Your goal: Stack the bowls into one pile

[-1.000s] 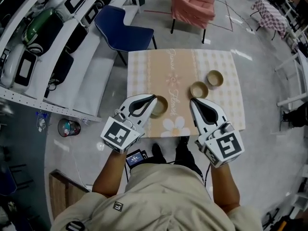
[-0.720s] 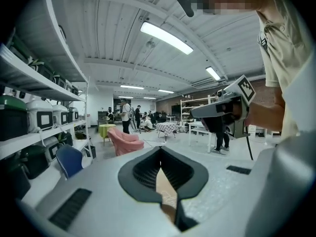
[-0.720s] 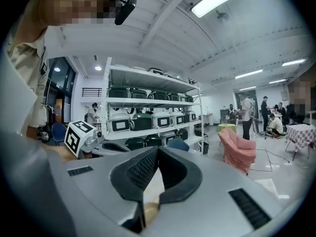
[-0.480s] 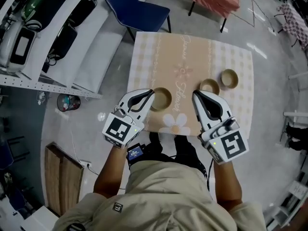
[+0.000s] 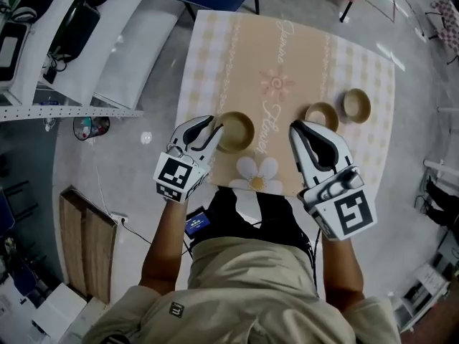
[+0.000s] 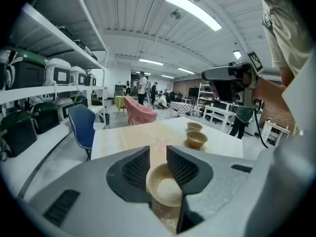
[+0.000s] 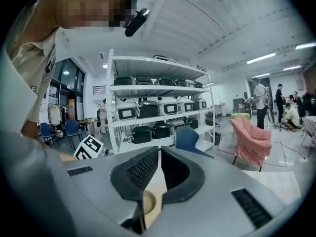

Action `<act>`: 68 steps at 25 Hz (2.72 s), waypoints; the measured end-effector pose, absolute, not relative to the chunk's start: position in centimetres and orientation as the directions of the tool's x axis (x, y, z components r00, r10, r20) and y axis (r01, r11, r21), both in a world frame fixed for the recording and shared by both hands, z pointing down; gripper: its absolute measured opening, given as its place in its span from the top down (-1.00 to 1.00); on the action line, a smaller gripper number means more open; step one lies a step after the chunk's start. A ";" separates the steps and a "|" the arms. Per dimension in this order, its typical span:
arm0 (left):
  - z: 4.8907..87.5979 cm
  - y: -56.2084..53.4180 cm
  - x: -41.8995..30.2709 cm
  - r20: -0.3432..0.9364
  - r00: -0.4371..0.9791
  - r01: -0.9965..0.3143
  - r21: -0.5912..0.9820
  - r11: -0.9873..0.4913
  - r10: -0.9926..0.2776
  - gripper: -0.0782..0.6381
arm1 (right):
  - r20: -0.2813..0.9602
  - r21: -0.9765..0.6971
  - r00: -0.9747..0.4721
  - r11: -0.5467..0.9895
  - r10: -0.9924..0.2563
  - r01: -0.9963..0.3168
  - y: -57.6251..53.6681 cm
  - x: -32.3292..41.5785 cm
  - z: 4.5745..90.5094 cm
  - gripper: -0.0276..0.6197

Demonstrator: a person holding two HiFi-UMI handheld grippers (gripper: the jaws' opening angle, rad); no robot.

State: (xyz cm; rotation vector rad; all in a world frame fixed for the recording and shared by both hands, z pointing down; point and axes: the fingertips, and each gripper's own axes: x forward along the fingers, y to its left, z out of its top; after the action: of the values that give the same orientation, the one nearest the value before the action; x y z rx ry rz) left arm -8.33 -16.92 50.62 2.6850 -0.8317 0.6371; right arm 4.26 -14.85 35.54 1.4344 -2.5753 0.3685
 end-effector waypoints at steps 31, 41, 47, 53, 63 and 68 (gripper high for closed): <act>58.9 -19.4 -5.8 0.594 0.705 -0.617 0.246 -0.747 -0.387 0.73 | 0.322 -0.158 -0.401 0.370 -0.857 -0.916 -17.1 10.8 41.9 0.90; 53.5 -20.4 1.7 0.537 0.769 -0.531 0.237 -0.814 -0.345 0.73 | 0.287 -0.132 -0.292 0.264 -0.912 -0.955 -16.0 17.9 38.9 0.90; 51.9 -20.5 7.0 0.522 0.801 -0.468 0.238 -0.851 -0.295 0.73 | 0.271 -0.112 -0.234 0.210 -0.934 -0.971 -15.2 22.4 37.8 0.90; 51.5 -20.2 11.2 0.523 0.814 -0.427 0.243 -0.871 -0.253 0.73 | 0.265 -0.126 -0.190 0.161 -0.945 -0.979 -14.3 25.9 37.3 0.90; 53.3 -19.4 16.6 0.546 0.815 -0.388 0.263 -0.883 -0.195 0.73 | 0.282 -0.138 -0.156 0.121 -0.947 -0.983 -13.4 30.2 38.3 0.90; 54.8 -19.1 18.1 0.559 0.809 -0.384 0.271 -0.882 -0.181 0.73 | 0.294 -0.146 -0.154 0.114 -0.943 -0.983 -13.1 31.7 39.4 0.90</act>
State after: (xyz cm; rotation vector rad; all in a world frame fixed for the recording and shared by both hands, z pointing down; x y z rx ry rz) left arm 18.14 -19.08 54.82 2.6209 -0.4263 0.7565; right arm 31.67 -13.09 39.42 1.9554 -2.2463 0.4645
